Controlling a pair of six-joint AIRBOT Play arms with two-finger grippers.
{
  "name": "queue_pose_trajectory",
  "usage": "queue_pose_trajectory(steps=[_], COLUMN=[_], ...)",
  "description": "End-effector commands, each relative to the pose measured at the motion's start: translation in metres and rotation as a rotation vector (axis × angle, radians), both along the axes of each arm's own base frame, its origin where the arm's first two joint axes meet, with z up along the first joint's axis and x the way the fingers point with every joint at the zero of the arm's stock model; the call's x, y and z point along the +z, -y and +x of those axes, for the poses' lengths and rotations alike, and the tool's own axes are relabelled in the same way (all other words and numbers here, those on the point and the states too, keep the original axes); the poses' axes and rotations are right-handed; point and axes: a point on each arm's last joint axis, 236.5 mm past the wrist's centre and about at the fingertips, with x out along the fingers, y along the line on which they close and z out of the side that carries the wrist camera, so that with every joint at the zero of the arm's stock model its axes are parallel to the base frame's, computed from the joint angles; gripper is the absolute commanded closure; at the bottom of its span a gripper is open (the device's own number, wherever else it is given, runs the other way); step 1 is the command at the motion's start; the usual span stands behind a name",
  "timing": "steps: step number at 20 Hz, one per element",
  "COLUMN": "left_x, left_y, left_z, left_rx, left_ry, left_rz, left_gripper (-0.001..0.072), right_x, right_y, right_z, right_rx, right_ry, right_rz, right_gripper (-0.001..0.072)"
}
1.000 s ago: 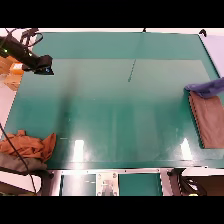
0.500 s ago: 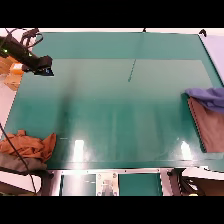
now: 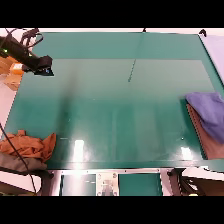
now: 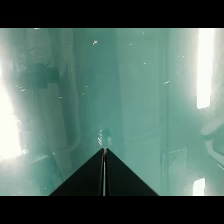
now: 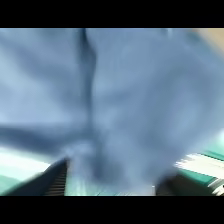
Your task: Fold the shirts.
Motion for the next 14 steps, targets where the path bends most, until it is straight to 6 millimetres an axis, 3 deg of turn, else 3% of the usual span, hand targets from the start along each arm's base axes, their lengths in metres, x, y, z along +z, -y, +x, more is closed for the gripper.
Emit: queue_pose_trajectory(steps=[1, 3, 5, 6, 7, 8, 11, 13, 14], left_x=[0.000, 0.000, 0.001, 0.001, 0.002, 0.004, 0.017, 0.033, 0.036], left_y=[0.000, 0.000, 0.000, 0.001, 0.004, 0.006, 0.010, 0.016, 0.023], left_z=[0.001, 0.001, 0.001, 0.002, 0.003, 0.004, 0.002, -0.006, -0.015], left_rx=[0.000, 0.001, 0.001, 0.001, 0.001, 0.010, 0.044, 0.040, 0.032], left_ry=[0.003, 0.004, 0.005, 0.008, 0.014, 0.018, 0.035, 0.075, 0.081], left_rz=[0.000, 0.000, -0.001, -0.006, -0.017, -0.030, -0.047, -0.049, -0.052], left_gripper=[0.0684, 0.0684, 0.0684, 0.0684, 0.0685, 0.0685, 0.0685, 0.0686, 0.0685], right_x=[-0.026, -0.019, 0.002, 0.016, 0.031, 0.045, 0.075, 0.084, 0.085], right_y=[-0.009, -0.003, 0.005, 0.008, 0.008, 0.005, -0.022, -0.059, -0.086], right_z=[-0.018, -0.006, 0.026, 0.044, 0.066, 0.086, 0.139, 0.173, 0.186], right_rx=[0.007, 0.007, 0.018, 0.040, 0.098, 0.157, 0.278, 0.368, 0.440], right_ry=[-0.076, -0.038, 0.068, 0.128, 0.201, 0.262, 0.412, 0.526, 0.584], right_rz=[0.036, 0.020, -0.019, -0.041, -0.058, -0.072, -0.135, -0.158, -0.150], right_gripper=[0.0130, 0.0130, 0.0136, 0.0238, 0.0549, 0.0684, 0.0696, 0.0696, 0.0696])
